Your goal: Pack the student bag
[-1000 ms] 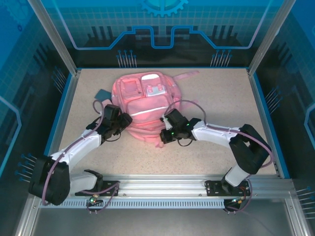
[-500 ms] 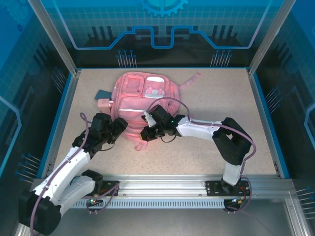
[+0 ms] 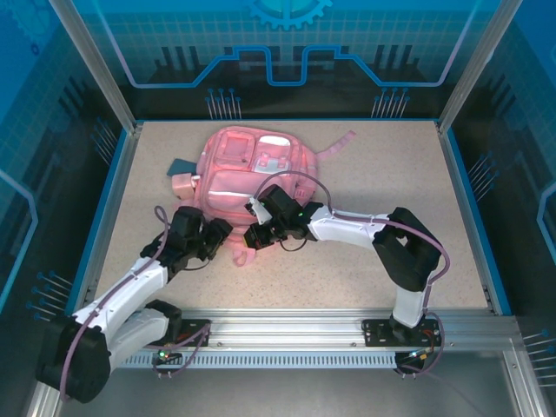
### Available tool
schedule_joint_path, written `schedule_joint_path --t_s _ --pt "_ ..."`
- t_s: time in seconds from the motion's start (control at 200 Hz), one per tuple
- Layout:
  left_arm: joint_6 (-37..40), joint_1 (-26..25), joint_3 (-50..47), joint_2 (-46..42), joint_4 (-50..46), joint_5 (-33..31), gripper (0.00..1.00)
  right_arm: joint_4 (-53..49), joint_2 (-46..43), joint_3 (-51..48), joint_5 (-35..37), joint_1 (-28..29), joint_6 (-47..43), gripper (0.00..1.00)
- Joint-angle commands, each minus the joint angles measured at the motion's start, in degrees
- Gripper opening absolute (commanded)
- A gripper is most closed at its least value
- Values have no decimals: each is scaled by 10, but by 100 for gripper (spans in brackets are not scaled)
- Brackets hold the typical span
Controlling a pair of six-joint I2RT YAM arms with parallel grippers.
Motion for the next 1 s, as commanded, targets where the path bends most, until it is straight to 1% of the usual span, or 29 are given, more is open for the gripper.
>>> schedule_joint_path --t_s 0.0,0.095,0.2,0.575,0.715,0.99 --pt "4 -18 39 10 9 -9 52 10 -4 11 -8 15 -15 0" --pt "14 -33 65 20 -15 -34 52 10 -5 14 -7 15 -14 0" --pt "13 -42 70 30 -17 -47 52 8 -4 17 -5 15 -15 0" --pt "-11 -59 49 89 28 -40 52 -6 -5 22 14 19 -23 0" --pt "-16 -63 44 88 21 -50 52 -9 -5 22 25 20 -22 0" --pt "-11 -68 45 41 -51 -109 53 -18 -3 22 45 21 -23 0"
